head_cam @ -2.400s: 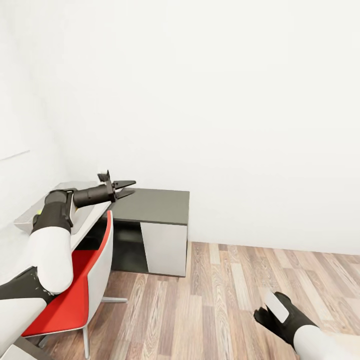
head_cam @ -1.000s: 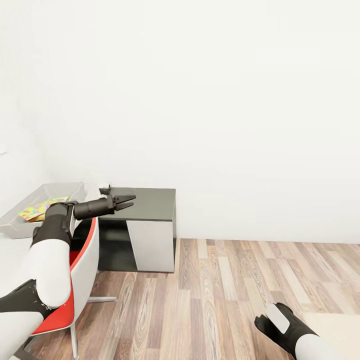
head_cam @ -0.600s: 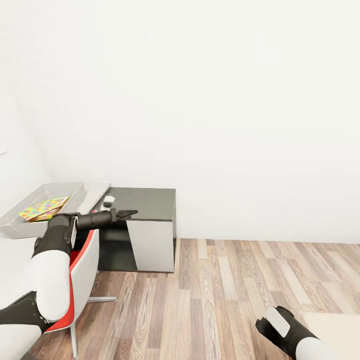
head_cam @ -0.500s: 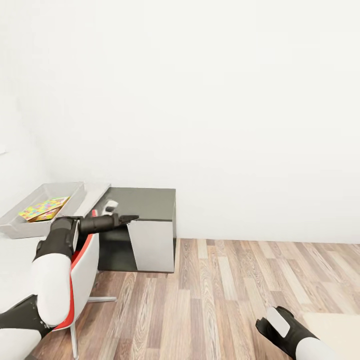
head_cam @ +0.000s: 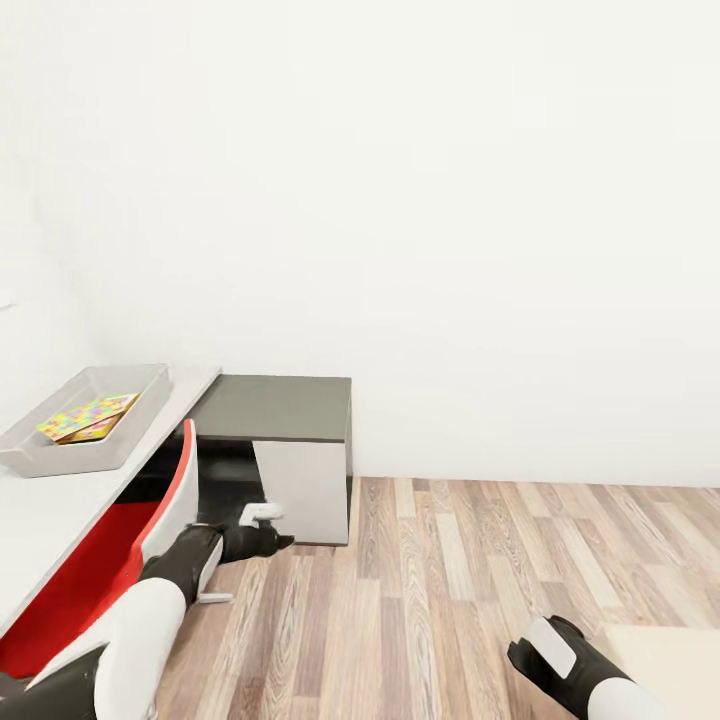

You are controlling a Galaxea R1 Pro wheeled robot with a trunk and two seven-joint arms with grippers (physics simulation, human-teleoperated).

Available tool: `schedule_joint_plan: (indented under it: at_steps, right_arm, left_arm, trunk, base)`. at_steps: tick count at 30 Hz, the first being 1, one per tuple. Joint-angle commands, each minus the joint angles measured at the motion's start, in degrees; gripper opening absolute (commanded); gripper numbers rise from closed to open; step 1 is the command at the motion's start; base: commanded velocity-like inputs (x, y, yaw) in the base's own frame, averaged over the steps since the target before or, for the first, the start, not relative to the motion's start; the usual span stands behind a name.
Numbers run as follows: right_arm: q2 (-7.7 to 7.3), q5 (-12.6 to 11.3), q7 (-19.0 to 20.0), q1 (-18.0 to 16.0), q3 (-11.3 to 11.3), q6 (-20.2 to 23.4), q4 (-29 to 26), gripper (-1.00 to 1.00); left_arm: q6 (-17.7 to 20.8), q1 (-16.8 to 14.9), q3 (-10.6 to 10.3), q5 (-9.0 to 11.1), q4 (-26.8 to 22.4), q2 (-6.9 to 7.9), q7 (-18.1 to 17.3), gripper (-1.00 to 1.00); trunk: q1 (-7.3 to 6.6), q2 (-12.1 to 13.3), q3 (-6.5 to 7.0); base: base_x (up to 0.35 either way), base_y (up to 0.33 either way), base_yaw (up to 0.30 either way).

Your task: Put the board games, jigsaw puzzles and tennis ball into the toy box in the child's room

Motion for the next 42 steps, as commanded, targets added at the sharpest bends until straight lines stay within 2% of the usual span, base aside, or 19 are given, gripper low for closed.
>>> schedule_joint_plan:
  at_steps: [1,2,3,4,5,7,8,10,11,14,15,19,22,25,34,42]
  right_arm:
    - [0.11,-0.27,-0.34,0.02,0.19,0.32,-0.14,1.00]
    - [0.25,-0.27,-0.34,0.05,0.19,0.30,-0.14,1.00]
    - [0.52,-0.27,-0.34,0.10,0.19,0.26,-0.14,1.00]
    - [0.61,-0.25,-0.34,0.14,0.19,0.16,-0.14,1.00]
    - [0.75,-0.14,-0.34,0.27,0.19,-0.30,-0.14,1.00]
    - [0.87,0.04,-0.34,0.55,0.21,-1.10,-0.14,1.00]
    - [1.13,0.40,-0.34,0.88,0.23,-2.04,-0.14,1.00]
    - [1.51,1.01,-0.34,1.15,0.25,-2.81,-0.14,1.00]
    - [1.92,1.81,-0.34,1.34,0.25,-3.30,-0.14,1.00]
    - [2.58,3.23,-0.34,1.54,0.26,-3.72,-0.14,1.00]
    - [3.67,5.04,-0.34,1.72,0.27,-4.04,-0.14,1.00]
    - [5.41,6.83,-0.34,2.46,0.26,-4.37,-0.14,1.00]
    - [6.24,8.35,-0.34,3.37,0.27,-4.61,-0.14,1.00]
    - [6.56,10.34,-0.34,4.47,0.44,-5.36,-0.14,1.00]
    - [6.77,14.95,-0.34,6.78,0.66,-9.26,-0.09,1.00]
    - [6.97,15.95,-0.34,8.53,0.64,-12.89,0.85,1.00]
  left_arm:
    - [-1.15,0.03,0.50,-0.29,1.94,-0.12,2.02,1.00]
    - [-2.54,0.11,0.48,-0.33,3.70,-0.17,4.23,1.00]
    - [-5.12,0.28,0.45,-0.41,6.96,-0.23,8.53,1.00]
    - [-6.28,0.36,0.42,-0.44,8.45,-0.26,10.63,1.00]
    - [-8.40,0.55,0.36,-0.50,11.20,-0.37,14.71,1.00]
    - [-10.24,0.85,0.29,-0.67,13.60,-0.45,18.58,1.00]
    - [-11.83,1.49,0.23,-1.11,15.34,-0.50,22.20,1.00]
    - [-13.13,2.48,0.20,-1.84,16.48,-0.54,25.43,1.00]
    - [-14.18,3.69,0.17,-2.85,17.20,-0.59,28.16,1.00]
    - [-15.47,5.48,0.15,-4.56,17.83,-0.67,31.18,1.00]
    - [-16.99,7.64,0.14,-6.64,18.31,-0.69,33.35,1.00]
    - [-19.04,10.29,0.13,-8.36,18.48,-0.51,34.36,1.00]
    - [-21.59,12.80,0.17,-8.91,18.55,-0.23,34.70,1.00]
    - [-23.25,15.01,0.25,-9.03,18.55,-0.10,34.82,1.00]
    - [-24.08,18.65,0.26,-9.07,18.58,-0.02,34.85,1.00]
    - [-24.17,19.70,0.37,-8.84,18.58,0.74,34.86,1.00]
  trunk:
    - [0.04,-0.14,-0.12]
    - [0.04,-0.14,-0.12]
    - [0.04,-0.14,-0.12]
    - [0.04,-0.14,-0.12]
    - [0.04,-0.14,-0.12]
    - [0.04,-0.14,-0.12]
    - [0.04,-0.14,-0.12]
    - [0.04,-0.14,-0.12]
    - [0.04,-0.14,-0.12]
    - [0.04,-0.14,-0.12]
    - [0.04,-0.14,-0.12]
    - [0.04,-0.14,-0.12]
    - [0.04,-0.14,-0.12]
    - [0.04,-0.14,-0.12]
    - [0.04,-0.14,-0.12]
    - [0.04,-0.14,-0.12]
  base:
    - [0.000,0.000,0.000]
    - [0.000,0.000,0.000]
    - [0.000,0.000,0.000]
    - [0.000,0.000,0.000]
    - [0.000,0.000,0.000]
    - [0.000,0.000,0.000]
    - [0.000,0.000,0.000]
    - [0.000,0.000,0.000]
    - [0.000,0.000,0.000]
    - [0.000,0.000,0.000]
    - [0.000,0.000,0.000]
    - [0.000,0.000,0.000]
    - [0.000,0.000,0.000]
    - [0.000,0.000,0.000]
    - [0.000,0.001,0.000]
    - [0.096,0.113,0.000]
